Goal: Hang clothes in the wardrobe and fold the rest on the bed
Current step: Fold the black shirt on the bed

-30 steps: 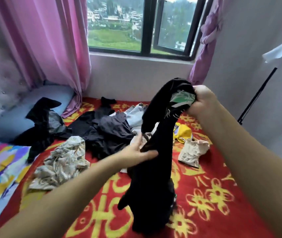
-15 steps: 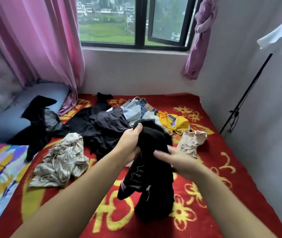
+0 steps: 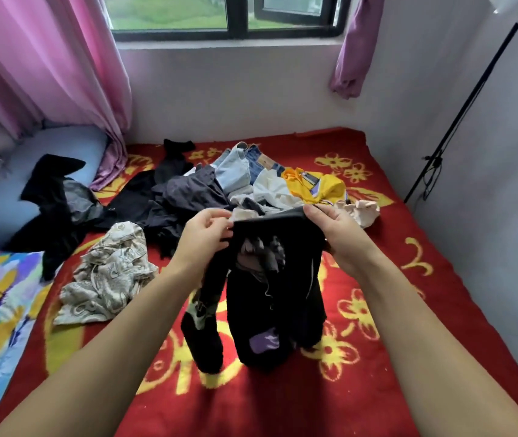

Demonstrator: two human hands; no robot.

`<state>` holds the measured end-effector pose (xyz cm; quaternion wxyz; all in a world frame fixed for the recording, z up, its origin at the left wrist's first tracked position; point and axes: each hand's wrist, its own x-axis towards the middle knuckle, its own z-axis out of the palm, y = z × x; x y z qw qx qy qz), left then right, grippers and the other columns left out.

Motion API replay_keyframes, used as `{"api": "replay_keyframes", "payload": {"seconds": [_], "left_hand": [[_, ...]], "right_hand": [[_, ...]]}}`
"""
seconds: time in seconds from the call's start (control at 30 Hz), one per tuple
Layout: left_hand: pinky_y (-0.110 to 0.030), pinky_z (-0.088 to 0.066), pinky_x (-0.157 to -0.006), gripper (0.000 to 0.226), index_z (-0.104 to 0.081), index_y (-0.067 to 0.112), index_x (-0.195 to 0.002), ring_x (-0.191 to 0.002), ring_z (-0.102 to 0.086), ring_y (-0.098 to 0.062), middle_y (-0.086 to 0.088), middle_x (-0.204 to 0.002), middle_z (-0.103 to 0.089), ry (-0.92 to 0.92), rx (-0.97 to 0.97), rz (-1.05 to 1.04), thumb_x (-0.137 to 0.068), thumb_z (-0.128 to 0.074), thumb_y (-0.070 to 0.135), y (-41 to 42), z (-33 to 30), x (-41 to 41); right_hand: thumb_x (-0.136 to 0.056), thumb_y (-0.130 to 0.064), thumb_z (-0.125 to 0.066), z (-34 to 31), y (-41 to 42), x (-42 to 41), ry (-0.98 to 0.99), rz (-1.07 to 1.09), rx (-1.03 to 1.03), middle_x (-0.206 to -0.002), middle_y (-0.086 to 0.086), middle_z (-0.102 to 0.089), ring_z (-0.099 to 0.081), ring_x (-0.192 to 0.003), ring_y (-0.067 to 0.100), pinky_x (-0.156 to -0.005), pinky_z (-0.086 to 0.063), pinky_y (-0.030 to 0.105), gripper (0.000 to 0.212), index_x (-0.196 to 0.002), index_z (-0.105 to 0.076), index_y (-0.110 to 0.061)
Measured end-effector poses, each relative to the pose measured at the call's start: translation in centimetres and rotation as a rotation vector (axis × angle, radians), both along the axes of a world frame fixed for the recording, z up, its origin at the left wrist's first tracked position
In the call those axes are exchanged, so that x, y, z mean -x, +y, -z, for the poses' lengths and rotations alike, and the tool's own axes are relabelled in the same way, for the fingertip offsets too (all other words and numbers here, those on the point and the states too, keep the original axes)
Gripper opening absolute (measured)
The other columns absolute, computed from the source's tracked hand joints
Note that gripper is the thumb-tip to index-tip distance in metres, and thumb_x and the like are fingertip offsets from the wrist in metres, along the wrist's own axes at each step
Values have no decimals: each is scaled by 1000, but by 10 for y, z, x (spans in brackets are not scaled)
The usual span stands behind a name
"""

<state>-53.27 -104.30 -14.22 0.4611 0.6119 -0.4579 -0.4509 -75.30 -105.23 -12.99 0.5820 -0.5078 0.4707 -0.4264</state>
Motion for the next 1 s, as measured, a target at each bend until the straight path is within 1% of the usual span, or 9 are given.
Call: {"api": "replay_keyframes", "payload": {"seconds": [0.13, 0.2, 0.3, 0.37, 0.47, 0.6, 0.67, 0.87, 1.0], "left_hand": [[-12, -30, -106, 71, -36, 21, -142, -130, -37, 0, 10, -139, -43, -399, 260, 565, -82, -73, 15, 3, -30, 30], [-19, -42, -100, 58, -49, 21, -132, -117, -52, 0, 10, -125, -58, -423, 203, 690, -80, -75, 17, -1, -46, 44], [-36, -54, -83, 18, -68, 4, -99, -88, -69, -19, -10, -93, -72, -329, 178, 536, -84, -70, 12, -2, -52, 44], [-42, -52, -73, 11, -68, -4, -90, -73, -65, -24, -15, -81, -69, -280, 183, 434, -84, -66, 5, -3, -49, 40], [-42, -53, -72, 9, -69, 8, -78, -68, -64, -19, -7, -73, -68, -146, 164, 332, -83, -65, 2, -3, -50, 38], [-38, -57, -73, 17, -71, 17, -73, -68, -68, -18, -2, -72, -72, -84, 179, 301, -83, -66, 4, -2, -63, 34], [-34, -58, -70, 17, -73, 17, -73, -69, -69, -19, -2, -73, -72, -65, 207, 252, -83, -66, 5, -2, -68, 24], [-22, -52, -62, 23, -65, 19, -75, -59, -63, -5, 2, -69, -67, -145, 223, -17, -87, -59, 1, -9, -54, -41], [-30, -57, -71, 2, -67, 14, -84, -72, -69, -19, -8, -85, -72, -188, 23, 105, -85, -69, 12, -7, -40, -74]], "right_hand": [[-95, -29, -56, -31, -1, -16, 132, -178, 138, -88, -1, -73, -69, -88, 15, -78, -54, 27, 18, -91, -72, -21], [-94, -32, -59, -50, -1, -23, 295, -209, 277, -82, -1, -68, -64, -80, 13, -75, -50, 32, 24, -84, -70, -14], [-90, -31, -65, -64, 3, -21, 374, -155, 418, -68, 1, -58, -53, -64, 8, -62, -42, 27, 26, -75, -64, -9], [-86, -24, -70, -56, 10, -10, 332, -183, 364, -70, -7, -61, -58, -61, 2, -58, -44, 16, 9, -83, -62, -20], [-85, -16, -70, -9, 25, 0, 422, -203, 206, -87, -10, -63, -61, -70, -10, -59, -43, 6, 27, -103, -55, -30], [-92, -10, -48, 68, 28, -4, 760, -35, 89, -82, 0, -58, -53, -81, 23, -61, -34, 31, 12, -86, -54, -18], [-93, -7, -44, 94, 25, 5, 790, 54, 10, -76, 5, -57, -49, -77, 23, -57, -24, 34, 20, -76, -52, -15], [-91, -15, -50, 53, -19, 47, 575, 280, -28, -97, 9, -63, -55, -90, 23, -75, -44, 31, 23, -103, -66, -6], [-89, -19, -60, -33, -37, 47, 352, 64, 156, -75, -5, -70, -65, -68, 10, -61, -49, 23, 14, -83, -72, -20]]}}
